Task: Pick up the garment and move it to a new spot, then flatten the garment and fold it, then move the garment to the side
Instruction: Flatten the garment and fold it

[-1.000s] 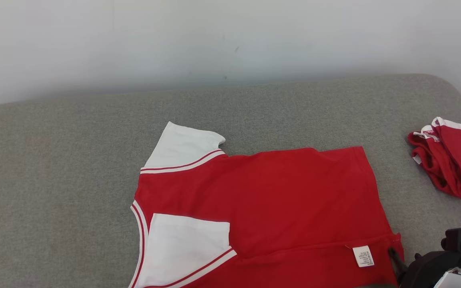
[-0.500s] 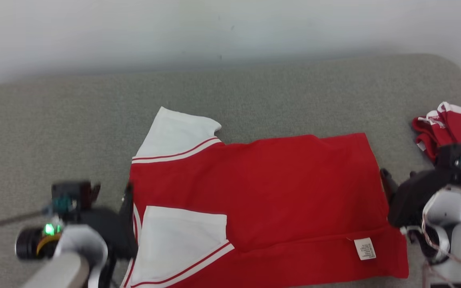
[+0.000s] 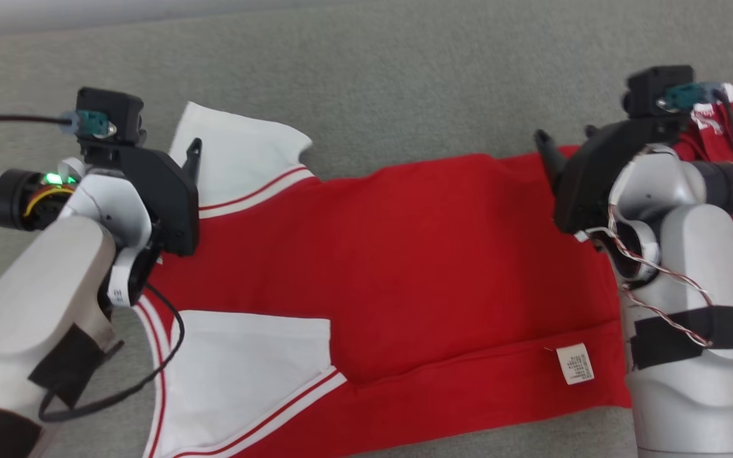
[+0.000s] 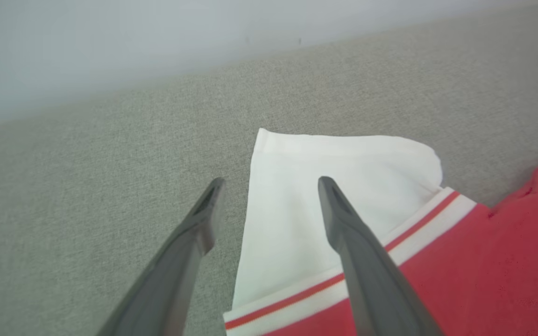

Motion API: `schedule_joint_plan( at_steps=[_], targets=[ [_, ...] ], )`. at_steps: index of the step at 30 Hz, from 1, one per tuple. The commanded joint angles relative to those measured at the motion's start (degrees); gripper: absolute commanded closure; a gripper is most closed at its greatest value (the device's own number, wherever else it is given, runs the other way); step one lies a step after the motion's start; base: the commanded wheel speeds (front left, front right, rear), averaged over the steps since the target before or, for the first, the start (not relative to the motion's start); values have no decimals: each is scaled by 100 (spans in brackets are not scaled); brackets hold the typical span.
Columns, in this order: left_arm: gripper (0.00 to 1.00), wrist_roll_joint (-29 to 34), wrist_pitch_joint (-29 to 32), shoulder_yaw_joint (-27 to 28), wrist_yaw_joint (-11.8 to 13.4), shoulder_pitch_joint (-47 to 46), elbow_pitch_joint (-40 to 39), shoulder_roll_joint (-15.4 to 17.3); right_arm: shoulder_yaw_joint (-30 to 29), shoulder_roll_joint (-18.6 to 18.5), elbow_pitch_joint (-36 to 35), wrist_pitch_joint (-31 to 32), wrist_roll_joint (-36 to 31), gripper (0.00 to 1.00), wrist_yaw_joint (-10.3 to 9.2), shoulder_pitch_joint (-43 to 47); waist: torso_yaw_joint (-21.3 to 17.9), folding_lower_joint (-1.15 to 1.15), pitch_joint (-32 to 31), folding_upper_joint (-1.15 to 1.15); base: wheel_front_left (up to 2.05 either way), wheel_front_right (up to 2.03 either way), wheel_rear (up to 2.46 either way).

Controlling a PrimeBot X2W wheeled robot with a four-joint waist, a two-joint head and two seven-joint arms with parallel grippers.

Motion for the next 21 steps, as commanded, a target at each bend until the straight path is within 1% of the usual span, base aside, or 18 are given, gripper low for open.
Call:
schedule_joint_plan(
  at_steps=[1,3,8,16,20,21],
  targets=[
    [0,39,37,-16,-64,-176,187,-32,104,35,78,-86,61,0,-11,-136,-415,-2,435,-1,0,0,0],
    [0,52,111,-46,-171,-388,442,-50,206,36,180,-156,111,0,-11,-269,-488,-2,530,-1,0,0,0],
    [0,125,121,-46,-263,-789,1002,-40,369,17,344,-352,181,0,-11,-464,-598,-2,719,-1,0,0,0],
    [0,294,525,-138,-85,-1293,1622,24,471,-84,484,-492,260,0,-11,-577,-662,-2,866,-1,0,0,0],
    [0,185,909,-173,-86,-1380,1832,-2,501,-107,506,-506,279,0,-11,-616,-677,-2,882,-1,0,0,0],
    [2,162,1043,-184,-77,-1383,1866,-22,504,-111,503,-497,292,0,-11,-628,-671,-2,891,-1,0,0,0]
  ],
)
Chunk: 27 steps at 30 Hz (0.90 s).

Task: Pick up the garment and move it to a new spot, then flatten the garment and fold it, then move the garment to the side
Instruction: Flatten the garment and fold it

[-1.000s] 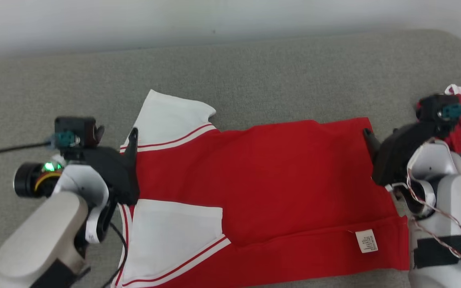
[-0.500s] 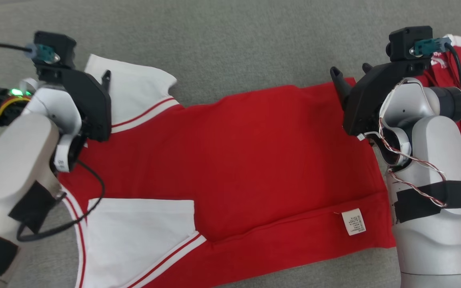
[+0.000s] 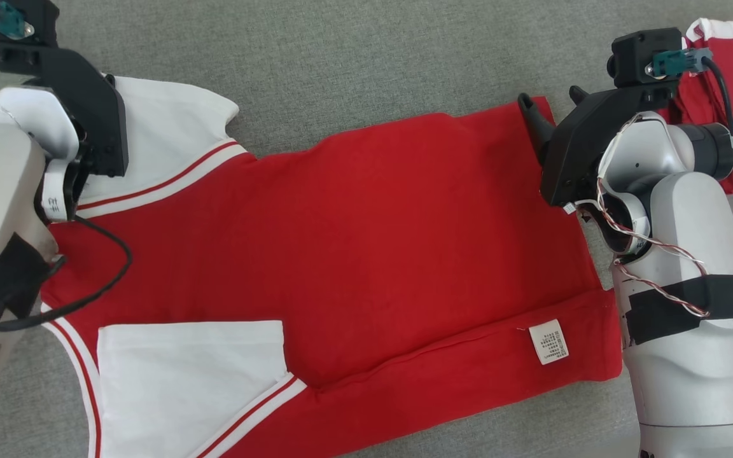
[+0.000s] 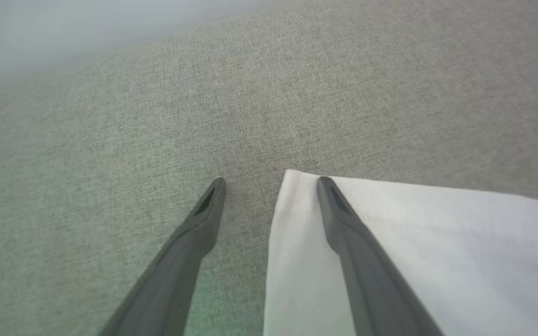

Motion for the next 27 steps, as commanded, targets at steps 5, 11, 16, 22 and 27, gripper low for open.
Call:
schedule_joint_plan(
  at_steps=[5,11,16,22,27],
  targets=[
    [0,-166,682,-136,20,106,68,-71,6,-56,-23,0,58,0,-11,-94,57,0,12,0,0,0,0],
    [40,-318,924,-134,26,289,-157,-65,59,-37,4,13,74,0,-11,-112,50,0,-37,0,0,0,0],
    [100,-277,724,-104,91,360,-231,37,162,13,26,31,102,0,-11,-187,-56,0,3,0,0,0,0],
    [100,-344,687,-80,159,431,-265,52,108,-154,67,145,25,0,-11,-194,-35,0,-36,0,0,0,0],
    [100,-357,670,-65,125,400,-350,133,-58,-251,46,465,-141,0,-11,-115,31,0,-121,0,0,0,0]
  ],
)
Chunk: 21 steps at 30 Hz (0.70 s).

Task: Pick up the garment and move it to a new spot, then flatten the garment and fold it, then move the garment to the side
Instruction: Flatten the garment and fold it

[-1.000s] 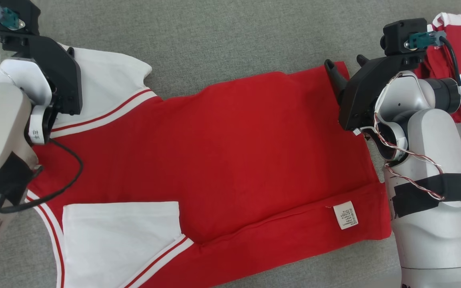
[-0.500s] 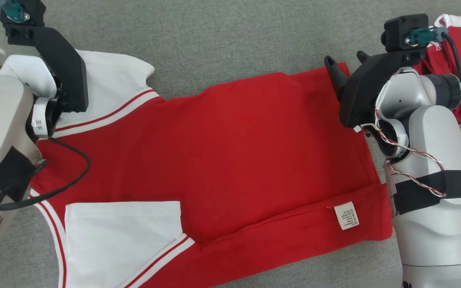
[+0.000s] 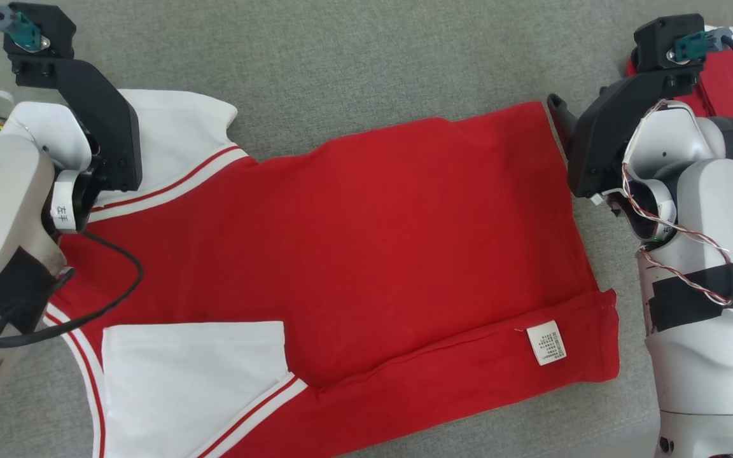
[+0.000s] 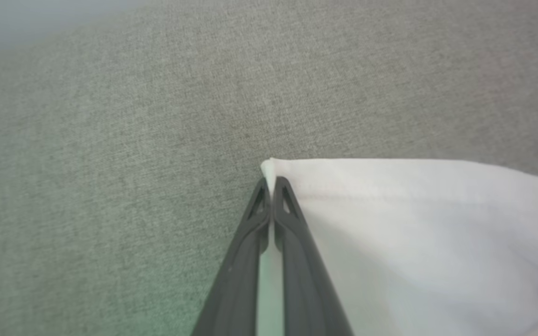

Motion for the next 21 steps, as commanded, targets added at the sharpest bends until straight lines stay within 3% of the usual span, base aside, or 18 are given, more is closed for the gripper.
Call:
schedule_joint_plan(
  at_steps=[1,7,21],
  targets=[
    [100,-42,67,-47,2,216,54,79,-24,-10,-42,98,-91,0,-11,59,44,0,-50,0,0,0,0],
    [100,-53,75,-63,28,206,-101,64,-56,-77,-154,813,-217,0,-11,114,123,0,-97,0,0,0,0],
    [100,-28,73,-139,15,10,-341,-54,857,-596,612,802,325,0,-12,-346,284,0,106,0,0,0,0]
  ],
)
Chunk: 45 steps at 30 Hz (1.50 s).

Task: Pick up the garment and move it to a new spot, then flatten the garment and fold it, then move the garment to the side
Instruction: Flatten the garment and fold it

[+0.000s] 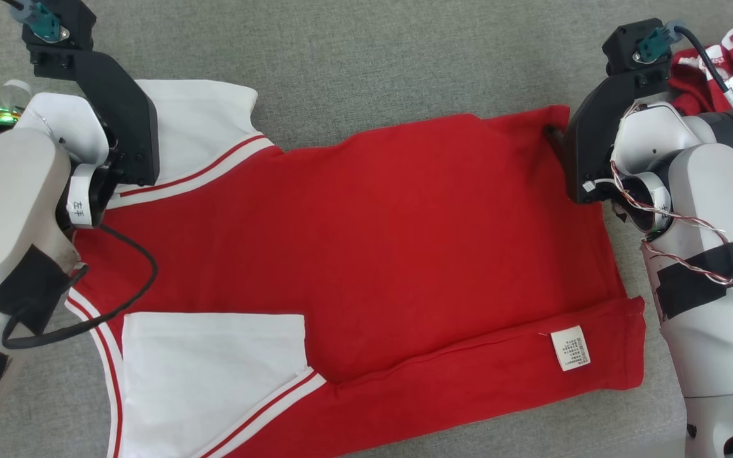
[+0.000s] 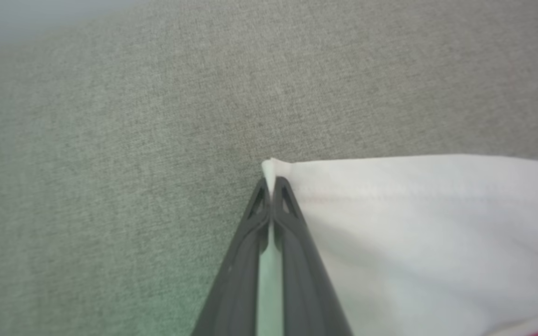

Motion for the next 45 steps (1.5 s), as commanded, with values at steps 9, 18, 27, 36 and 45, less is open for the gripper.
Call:
schedule_joint_plan(
  at_steps=[9,18,27,36,45],
  targets=[
    [100,45,-39,-96,-108,-98,-43,-114,596,-158,546,-395,334,10,-12,-213,71,0,115,0,0,0,0],
    [100,14,-568,-9,-259,-61,-163,-128,931,-436,689,-1099,550,100,-12,-190,71,0,53,0,0,0,0],
    [100,-44,-1769,296,-505,200,-313,37,641,-413,784,-1849,413,100,-12,-22,147,0,-237,0,0,0,0],
    [100,-358,-2627,533,-806,613,-428,-61,471,-407,858,-2379,569,100,-12,302,295,0,-644,0,0,0,0],
    [100,-930,-2554,686,-734,1902,-1833,268,352,-716,112,-2385,868,100,-12,1255,500,0,-1174,0,0,0,0]
  ],
)
